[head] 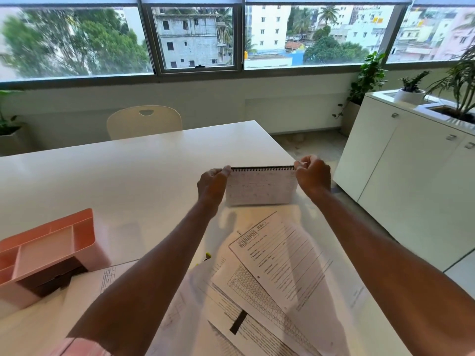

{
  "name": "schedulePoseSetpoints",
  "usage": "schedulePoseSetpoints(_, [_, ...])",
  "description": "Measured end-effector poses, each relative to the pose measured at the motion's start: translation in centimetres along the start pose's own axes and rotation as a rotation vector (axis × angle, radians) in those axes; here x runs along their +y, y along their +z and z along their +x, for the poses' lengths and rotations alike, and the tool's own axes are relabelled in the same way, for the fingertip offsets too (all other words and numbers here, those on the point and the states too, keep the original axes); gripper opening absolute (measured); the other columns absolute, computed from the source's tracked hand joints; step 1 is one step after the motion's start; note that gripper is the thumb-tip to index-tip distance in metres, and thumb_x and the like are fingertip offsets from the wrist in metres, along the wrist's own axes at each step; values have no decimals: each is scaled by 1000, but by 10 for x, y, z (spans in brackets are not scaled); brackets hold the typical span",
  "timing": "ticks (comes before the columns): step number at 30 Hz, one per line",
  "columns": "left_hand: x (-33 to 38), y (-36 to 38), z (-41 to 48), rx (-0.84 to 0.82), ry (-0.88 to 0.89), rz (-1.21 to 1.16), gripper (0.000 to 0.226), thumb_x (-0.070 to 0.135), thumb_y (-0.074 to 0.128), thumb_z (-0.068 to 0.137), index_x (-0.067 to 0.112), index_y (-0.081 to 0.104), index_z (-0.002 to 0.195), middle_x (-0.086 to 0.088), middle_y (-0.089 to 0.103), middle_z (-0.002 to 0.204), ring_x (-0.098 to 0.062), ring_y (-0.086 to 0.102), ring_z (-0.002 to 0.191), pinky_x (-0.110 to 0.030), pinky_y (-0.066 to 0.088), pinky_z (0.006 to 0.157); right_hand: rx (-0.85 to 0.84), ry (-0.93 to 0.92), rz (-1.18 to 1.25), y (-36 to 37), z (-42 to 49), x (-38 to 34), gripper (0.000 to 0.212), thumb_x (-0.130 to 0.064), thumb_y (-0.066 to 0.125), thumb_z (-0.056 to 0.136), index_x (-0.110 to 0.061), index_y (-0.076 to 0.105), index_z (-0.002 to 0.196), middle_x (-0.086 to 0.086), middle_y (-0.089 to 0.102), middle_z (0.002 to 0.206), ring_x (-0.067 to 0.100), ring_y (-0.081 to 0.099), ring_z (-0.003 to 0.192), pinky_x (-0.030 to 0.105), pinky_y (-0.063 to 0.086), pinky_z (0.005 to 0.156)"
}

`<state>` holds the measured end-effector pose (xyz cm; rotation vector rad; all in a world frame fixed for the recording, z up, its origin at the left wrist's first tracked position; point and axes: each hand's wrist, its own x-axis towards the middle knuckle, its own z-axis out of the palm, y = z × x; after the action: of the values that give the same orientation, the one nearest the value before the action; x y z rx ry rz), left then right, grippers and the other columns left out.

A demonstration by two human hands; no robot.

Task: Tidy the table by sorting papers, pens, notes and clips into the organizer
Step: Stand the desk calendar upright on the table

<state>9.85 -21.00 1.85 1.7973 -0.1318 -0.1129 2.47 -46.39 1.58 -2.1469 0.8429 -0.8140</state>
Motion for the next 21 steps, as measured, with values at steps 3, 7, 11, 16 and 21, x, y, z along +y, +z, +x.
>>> schedulePoseSetpoints(3, [5, -3, 9, -27, 17, -35, 30, 43, 60, 102, 20, 77, 93, 11, 71, 85, -11, 58, 82, -38, 49, 86, 32, -15, 27, 0, 6, -7, 23, -29, 65, 100, -15, 66, 119, 4, 75, 105, 23, 69, 93, 43, 62, 87])
schedulePoseSetpoints(7, [5, -4, 16, -62, 38, -24, 25, 43, 61, 100, 21, 75, 99, 5, 76, 102, -18, 64, 100, -43, 51, 95, 62, -19, 68, 5, 10, -4, 20, -27, 69, 98, -16, 66, 115, 4, 74, 102, 24, 70, 95, 45, 62, 89])
schedulePoseSetpoints(11, [0, -6, 23, -85, 73, -34, 20, 38, 64, 100, 22, 76, 103, 6, 77, 104, -16, 63, 98, -39, 51, 92, 78, -13, 105, 11, 15, -3, 17, -24, 73, 96, -18, 66, 110, 4, 74, 98, 28, 69, 98, 49, 61, 90])
schedulePoseSetpoints(16, [5, -5, 34, -182, 133, -45, 25, 30, 61, 98, 27, 78, 115, 8, 80, 110, -16, 66, 108, -36, 50, 89, 101, -38, 124, 16, 27, -4, 17, -27, 73, 97, -19, 65, 109, 5, 73, 103, 25, 71, 96, 45, 64, 86])
schedulePoseSetpoints(21, [9, 0, 45, -205, 108, -64, 21, 21, 60, 102, 23, 76, 117, 5, 77, 114, -8, 63, 103, -36, 43, 88, 98, -9, 148, 22, 39, -5, 15, -29, 73, 98, -18, 68, 105, 3, 75, 99, 22, 72, 91, 41, 65, 83])
